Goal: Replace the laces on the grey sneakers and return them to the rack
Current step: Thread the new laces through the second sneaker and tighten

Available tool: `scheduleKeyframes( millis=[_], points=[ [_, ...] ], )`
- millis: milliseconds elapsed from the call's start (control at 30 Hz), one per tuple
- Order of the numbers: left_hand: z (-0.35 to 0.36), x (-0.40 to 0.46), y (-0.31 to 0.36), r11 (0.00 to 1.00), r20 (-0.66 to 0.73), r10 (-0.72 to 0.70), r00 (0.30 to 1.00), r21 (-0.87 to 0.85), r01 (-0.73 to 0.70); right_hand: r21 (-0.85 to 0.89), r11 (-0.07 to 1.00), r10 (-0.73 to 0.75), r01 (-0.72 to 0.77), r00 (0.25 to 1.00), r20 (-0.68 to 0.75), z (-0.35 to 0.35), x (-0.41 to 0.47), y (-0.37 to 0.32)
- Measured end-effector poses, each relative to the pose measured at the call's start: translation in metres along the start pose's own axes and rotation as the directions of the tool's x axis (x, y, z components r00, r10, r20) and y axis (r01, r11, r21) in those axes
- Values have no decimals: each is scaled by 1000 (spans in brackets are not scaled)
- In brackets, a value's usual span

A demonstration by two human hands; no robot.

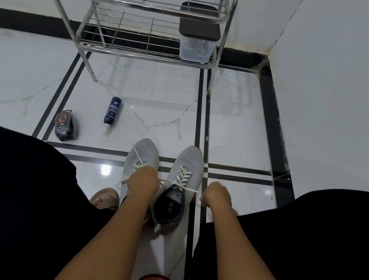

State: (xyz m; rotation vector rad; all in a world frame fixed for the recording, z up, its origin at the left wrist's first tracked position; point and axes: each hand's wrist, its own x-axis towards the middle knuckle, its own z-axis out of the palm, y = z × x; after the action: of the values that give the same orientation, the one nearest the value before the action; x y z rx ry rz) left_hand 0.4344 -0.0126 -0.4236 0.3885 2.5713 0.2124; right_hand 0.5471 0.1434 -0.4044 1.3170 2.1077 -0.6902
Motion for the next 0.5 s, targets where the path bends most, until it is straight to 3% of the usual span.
scheduleKeyframes(
  millis=[100, 167, 300, 400, 467, 500],
  points=[
    [-1, 1, 12, 984, 87, 177, 980, -1, -178, 137, 977, -182, 161, 972, 150, 6, -5, -11],
    [4, 0, 15, 967, 95, 254, 962, -38, -252, 216, 949, -254, 228, 962, 98, 8, -10, -20],
    [12, -1, 11, 972, 29, 176, 984, -161, -169, 129, 966, -223, 223, 975, -13, 13, 1, -21],
    [11, -6, 9, 993, 20, 114, 993, -38, -113, -31, 984, -180, 177, 979, -92, 18, 5, -12],
    [12, -6, 10, 990, 81, 136, 987, -59, -132, 25, 987, -160, 161, 986, -55, 19, 4, -10],
    [12, -7, 11, 977, 119, 144, 982, -174, -122, 140, 981, -133, 135, 991, -24, 19, 5, -12]
  ],
)
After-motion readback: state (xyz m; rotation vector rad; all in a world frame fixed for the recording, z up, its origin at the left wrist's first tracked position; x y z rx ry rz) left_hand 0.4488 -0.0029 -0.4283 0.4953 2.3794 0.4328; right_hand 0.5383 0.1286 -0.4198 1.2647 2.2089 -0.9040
